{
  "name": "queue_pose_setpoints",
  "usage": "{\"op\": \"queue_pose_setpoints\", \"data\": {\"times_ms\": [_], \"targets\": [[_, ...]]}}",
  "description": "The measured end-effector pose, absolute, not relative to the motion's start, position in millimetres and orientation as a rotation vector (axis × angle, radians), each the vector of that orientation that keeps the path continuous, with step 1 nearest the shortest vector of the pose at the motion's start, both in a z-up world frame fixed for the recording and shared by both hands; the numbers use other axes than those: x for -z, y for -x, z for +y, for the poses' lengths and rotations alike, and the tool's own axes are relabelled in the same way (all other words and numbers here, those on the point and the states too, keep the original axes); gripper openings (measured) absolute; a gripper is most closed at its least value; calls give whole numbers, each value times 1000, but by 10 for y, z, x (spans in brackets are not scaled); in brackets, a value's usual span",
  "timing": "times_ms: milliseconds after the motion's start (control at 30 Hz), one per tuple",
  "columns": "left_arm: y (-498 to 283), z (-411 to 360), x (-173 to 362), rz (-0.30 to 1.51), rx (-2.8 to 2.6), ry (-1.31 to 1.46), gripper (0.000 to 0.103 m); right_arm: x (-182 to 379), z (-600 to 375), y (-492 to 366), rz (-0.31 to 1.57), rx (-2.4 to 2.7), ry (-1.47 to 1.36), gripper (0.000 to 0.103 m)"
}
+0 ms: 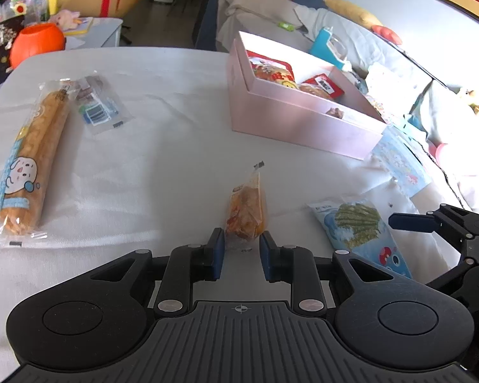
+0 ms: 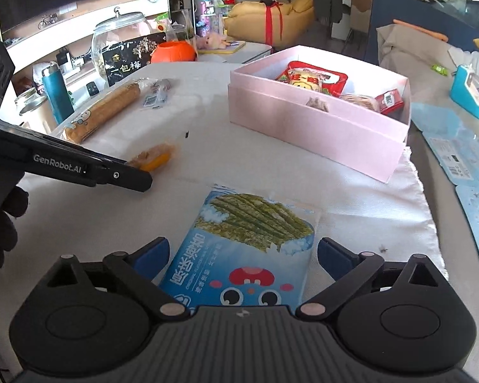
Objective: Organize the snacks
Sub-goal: 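Grasp the blue seaweed packet with the right gripper while the left grasps the small orange packet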
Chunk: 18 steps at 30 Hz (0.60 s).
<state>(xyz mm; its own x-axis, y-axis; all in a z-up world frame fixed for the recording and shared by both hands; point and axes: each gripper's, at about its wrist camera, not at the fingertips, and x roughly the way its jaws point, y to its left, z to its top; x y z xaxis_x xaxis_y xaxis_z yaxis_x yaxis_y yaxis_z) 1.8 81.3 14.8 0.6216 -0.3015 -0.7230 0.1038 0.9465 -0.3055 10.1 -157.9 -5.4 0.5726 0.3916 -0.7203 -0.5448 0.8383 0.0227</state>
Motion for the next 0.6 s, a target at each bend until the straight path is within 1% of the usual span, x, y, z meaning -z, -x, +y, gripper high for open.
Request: {"op": "queue_pose_setpoints", "data": {"times_ms": [167, 300, 400, 600], "targets": [[42, 795, -218, 903, 260, 206, 28, 74, -1608, -109, 885, -601, 170, 99], [79, 806, -339, 877, 274, 224, 28, 101, -1612, -33, 858, -574, 234, 99], [-3, 775, -433, 844, 246, 220, 28, 118, -1655, -50, 854, -544, 231, 99], [-281, 506, -292, 898, 242, 119, 28, 134, -1675, -66, 844, -529, 202, 99]]}}
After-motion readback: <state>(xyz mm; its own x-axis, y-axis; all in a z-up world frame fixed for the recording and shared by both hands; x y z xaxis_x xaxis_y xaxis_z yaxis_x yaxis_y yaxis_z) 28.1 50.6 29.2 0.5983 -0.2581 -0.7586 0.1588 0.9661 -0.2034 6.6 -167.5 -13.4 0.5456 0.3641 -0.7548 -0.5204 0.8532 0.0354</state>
